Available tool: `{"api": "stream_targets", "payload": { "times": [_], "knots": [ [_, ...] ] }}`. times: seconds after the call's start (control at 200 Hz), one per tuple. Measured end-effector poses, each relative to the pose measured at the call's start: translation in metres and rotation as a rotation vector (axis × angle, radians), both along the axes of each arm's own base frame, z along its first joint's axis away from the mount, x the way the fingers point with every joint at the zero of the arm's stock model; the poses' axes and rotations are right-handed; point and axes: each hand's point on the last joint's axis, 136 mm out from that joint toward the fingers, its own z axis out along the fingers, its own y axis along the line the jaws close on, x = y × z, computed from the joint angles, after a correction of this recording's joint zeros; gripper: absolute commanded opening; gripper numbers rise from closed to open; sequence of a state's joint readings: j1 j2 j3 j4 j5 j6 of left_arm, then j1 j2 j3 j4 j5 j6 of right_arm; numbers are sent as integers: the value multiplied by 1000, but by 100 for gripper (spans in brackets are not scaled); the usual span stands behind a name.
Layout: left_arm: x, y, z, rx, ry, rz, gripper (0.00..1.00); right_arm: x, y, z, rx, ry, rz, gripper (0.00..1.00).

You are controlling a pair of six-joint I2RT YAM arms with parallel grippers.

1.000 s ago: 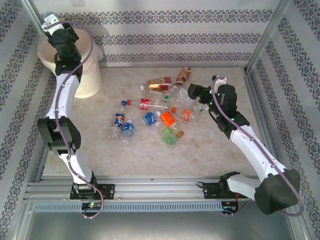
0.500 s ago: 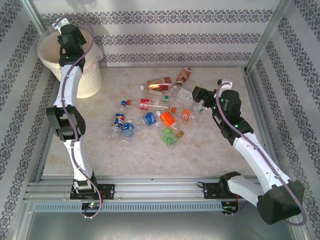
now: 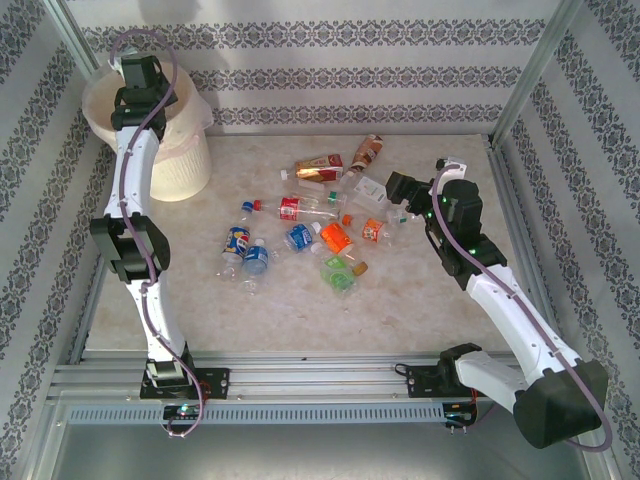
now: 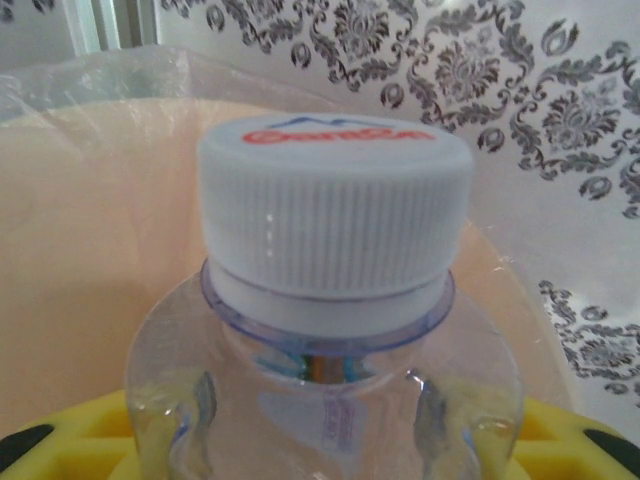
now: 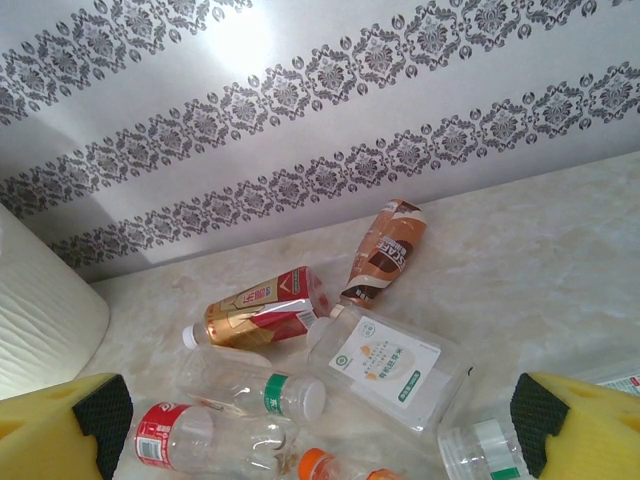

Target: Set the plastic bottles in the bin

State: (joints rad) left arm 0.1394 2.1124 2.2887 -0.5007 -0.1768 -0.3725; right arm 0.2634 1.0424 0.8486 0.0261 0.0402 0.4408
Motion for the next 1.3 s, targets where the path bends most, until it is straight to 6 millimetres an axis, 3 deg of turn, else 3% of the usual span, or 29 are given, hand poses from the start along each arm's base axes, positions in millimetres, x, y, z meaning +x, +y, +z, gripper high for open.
{"api": "stream_targets", "payload": {
  "times": [0.28, 0.425, 0.635, 0.929, 1.204, 1.299],
  "knots": [
    [5, -17, -6, -101, -6, -69, 69, 2, 1, -5, 0, 14, 2, 98],
    [15, -26, -6, -143, -25, -115, 71, 2, 1, -8, 1, 26, 2, 98],
    [17, -33, -3, -166, -35, -150, 80, 7, -3, -24, 6, 79, -17, 98],
    [14, -50, 6, -190, -41, -247, 95, -1, 11, -76, -18, 255, 56, 98],
    [-29, -75, 63, -191, -114, -327, 100, -27, 42, -140, -107, 447, 162, 98],
    [-46, -91, 77, -198, -141, -372, 100, -33, 53, -160, -139, 507, 195, 92]
  ]
}}
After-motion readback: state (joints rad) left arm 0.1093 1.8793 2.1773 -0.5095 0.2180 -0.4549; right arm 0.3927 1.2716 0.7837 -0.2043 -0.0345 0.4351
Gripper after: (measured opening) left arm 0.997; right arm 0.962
